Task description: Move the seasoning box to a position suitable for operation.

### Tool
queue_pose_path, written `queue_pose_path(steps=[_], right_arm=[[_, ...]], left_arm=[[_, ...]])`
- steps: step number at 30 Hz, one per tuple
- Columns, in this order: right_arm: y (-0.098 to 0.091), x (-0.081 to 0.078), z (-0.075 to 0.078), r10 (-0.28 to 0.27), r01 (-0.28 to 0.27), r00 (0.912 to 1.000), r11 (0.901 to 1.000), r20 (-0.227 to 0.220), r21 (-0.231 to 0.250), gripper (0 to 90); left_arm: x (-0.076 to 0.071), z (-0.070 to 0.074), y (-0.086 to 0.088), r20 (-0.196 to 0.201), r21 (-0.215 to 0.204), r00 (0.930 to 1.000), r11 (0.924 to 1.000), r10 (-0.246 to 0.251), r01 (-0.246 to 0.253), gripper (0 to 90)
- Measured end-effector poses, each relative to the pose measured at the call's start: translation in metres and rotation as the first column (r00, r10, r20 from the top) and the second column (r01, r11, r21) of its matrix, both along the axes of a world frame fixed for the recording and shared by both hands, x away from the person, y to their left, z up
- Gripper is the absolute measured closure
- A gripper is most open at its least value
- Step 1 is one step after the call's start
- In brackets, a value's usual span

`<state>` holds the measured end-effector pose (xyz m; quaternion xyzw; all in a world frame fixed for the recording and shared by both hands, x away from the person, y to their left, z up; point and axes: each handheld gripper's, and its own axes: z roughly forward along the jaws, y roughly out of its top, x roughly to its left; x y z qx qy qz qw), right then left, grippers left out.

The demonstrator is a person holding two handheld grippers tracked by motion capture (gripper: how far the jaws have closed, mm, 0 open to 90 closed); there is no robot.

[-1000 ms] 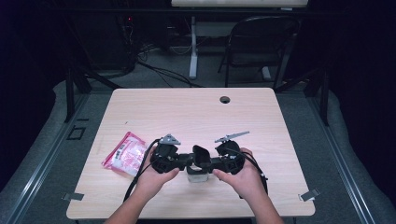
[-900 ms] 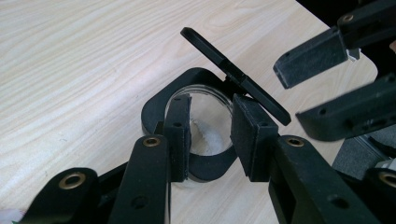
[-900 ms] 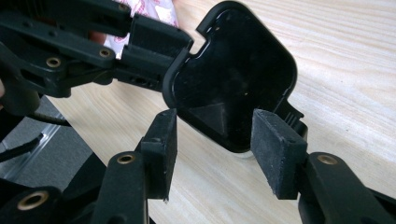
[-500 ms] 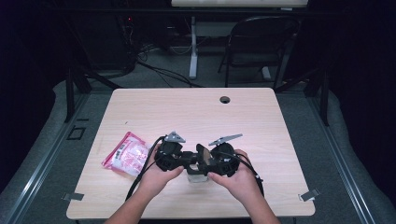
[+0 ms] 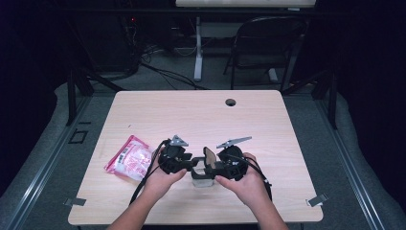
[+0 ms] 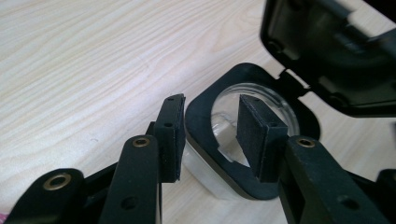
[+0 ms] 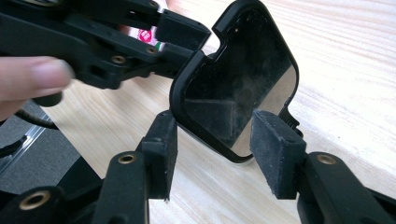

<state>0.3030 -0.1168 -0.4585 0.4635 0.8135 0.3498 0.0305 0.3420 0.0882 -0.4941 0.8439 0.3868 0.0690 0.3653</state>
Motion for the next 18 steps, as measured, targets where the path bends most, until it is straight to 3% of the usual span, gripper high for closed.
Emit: queue_pose_path(steps=[4, 8, 12, 18], right_arm=[[-0.001, 0.0, 0.001, -0.002, 0.002, 1.0, 1.0, 0.004, -0.002, 52.9], [-0.006, 0.0, 0.004, -0.007, 0.007, 1.0, 1.0, 0.005, -0.004, 54.8], [-0.012, 0.0, 0.007, -0.013, 0.013, 0.9999, 0.9999, 0.007, -0.004, 58.6], [-0.024, 0.0, 0.012, -0.019, 0.02, 0.9998, 0.9997, -0.009, 0.014, 69.7]], left_arm=[[0.005, -0.006, -0.002, -0.014, 0.009, 0.9999, 0.9999, 0.007, -0.006, 61.6], [0.008, -0.012, -0.006, -0.015, 0.051, 0.9999, 0.9987, -0.007, 0.008, 63.0], [0.007, -0.012, -0.007, -0.021, 0.05, 0.9995, 0.9984, -0.024, 0.025, 66.9], [0.005, -0.013, -0.009, -0.009, 0.062, 0.9995, 0.9976, -0.029, 0.03, 67.2]])
